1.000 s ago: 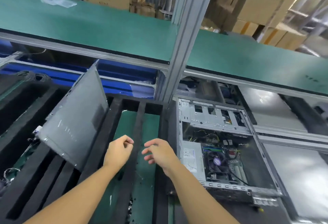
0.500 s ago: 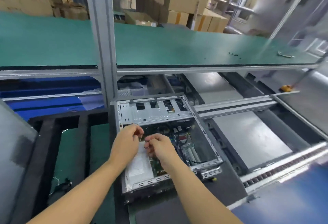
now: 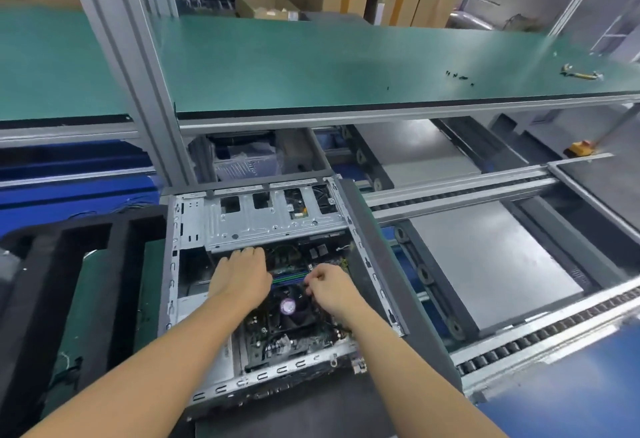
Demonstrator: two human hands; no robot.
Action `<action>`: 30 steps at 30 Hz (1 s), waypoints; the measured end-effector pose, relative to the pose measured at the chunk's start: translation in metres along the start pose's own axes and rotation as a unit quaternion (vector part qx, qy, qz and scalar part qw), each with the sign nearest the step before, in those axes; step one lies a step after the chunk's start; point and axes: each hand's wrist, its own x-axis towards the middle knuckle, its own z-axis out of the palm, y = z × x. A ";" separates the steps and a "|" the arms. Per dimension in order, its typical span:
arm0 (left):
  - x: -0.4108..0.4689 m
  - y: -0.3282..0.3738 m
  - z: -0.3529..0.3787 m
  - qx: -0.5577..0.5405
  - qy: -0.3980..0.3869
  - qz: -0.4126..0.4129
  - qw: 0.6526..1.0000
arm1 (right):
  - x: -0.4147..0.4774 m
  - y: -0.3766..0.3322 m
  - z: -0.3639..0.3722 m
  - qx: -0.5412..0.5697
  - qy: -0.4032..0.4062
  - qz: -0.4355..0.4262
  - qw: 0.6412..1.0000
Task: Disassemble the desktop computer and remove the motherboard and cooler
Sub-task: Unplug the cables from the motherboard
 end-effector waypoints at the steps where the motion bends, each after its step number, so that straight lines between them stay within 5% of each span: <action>1: 0.006 0.000 0.001 0.025 -0.025 0.002 0.999 | 0.008 0.003 -0.004 -0.024 -0.015 -0.004 1.000; 4: 0.028 0.003 0.002 0.069 -0.123 0.002 0.990 | 0.025 0.008 -0.012 -0.068 -0.049 -0.019 0.996; 8: 0.055 0.006 0.007 -0.017 -0.186 0.003 0.982 | 0.034 0.011 -0.008 -0.067 -0.083 -0.048 0.993; 30: 0.094 0.002 0.044 -0.082 -0.186 -0.046 0.978 | 0.034 0.008 -0.007 -0.067 -0.094 -0.065 0.991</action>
